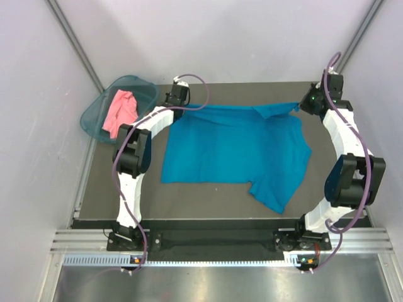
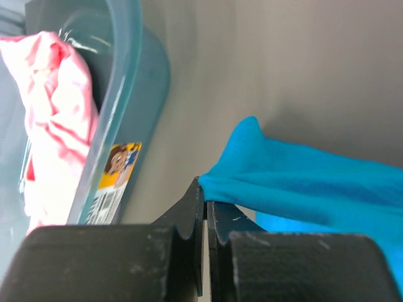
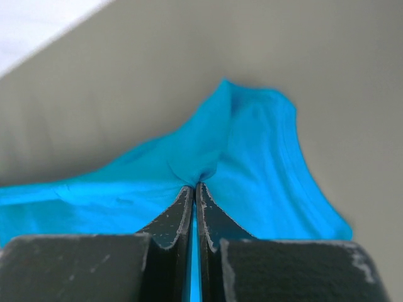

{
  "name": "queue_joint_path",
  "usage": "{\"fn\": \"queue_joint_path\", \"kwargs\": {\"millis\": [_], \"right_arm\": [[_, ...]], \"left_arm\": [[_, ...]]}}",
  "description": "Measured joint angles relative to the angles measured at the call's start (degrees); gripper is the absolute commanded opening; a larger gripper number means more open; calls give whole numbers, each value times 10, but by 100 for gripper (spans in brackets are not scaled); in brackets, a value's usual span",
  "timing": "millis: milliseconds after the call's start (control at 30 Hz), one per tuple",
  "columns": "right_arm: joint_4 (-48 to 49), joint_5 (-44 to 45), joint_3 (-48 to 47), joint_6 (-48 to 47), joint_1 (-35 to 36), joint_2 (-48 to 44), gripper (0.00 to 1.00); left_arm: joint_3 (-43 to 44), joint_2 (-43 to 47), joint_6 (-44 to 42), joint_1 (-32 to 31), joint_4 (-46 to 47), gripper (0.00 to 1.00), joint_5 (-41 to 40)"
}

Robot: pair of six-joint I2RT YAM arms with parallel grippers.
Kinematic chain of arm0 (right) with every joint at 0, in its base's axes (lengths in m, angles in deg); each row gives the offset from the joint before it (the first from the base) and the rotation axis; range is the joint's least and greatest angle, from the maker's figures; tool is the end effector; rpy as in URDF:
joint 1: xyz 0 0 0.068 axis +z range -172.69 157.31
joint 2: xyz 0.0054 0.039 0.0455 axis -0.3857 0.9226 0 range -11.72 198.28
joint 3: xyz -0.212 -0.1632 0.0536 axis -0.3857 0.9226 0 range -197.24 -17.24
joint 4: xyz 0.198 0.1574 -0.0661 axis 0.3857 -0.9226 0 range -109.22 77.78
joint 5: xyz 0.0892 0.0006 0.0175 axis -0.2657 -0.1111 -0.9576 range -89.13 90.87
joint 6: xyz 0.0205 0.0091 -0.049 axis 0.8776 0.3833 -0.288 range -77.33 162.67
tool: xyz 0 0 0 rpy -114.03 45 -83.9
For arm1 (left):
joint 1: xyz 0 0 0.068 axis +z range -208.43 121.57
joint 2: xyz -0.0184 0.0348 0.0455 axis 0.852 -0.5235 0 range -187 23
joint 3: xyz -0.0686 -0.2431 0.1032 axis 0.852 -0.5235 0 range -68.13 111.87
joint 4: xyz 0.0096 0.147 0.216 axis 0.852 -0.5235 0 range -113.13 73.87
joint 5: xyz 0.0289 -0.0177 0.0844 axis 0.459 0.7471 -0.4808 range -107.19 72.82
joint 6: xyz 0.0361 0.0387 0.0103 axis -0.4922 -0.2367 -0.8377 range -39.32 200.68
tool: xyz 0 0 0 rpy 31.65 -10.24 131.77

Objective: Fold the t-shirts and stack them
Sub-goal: Fold the tshirt

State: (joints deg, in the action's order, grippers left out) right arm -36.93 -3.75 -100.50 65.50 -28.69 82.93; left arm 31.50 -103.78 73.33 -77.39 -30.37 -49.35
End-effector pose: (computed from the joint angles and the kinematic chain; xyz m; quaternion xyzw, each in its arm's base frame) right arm 0.3801 -0.0370 0.3227 0.2041 0.8672 0.1018 0.4428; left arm 0.4806 -0.1451 0.1978 0.0882 0.8787 0.2112 0.4190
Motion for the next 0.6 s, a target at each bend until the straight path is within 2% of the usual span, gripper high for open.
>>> {"fn": "queue_joint_path", "kwargs": {"millis": [267, 567, 600], "right_arm": [[-29, 0, 76, 3, -2, -11, 0], [-43, 3, 116, 1, -14, -33, 0], [-42, 5, 124, 1, -14, -40, 0]], "left_arm": [[-15, 34, 7, -6, -40, 0, 9], [-41, 35, 28, -31, -86, 0, 25], [-49, 35, 31, -34, -92, 2, 24]]}}
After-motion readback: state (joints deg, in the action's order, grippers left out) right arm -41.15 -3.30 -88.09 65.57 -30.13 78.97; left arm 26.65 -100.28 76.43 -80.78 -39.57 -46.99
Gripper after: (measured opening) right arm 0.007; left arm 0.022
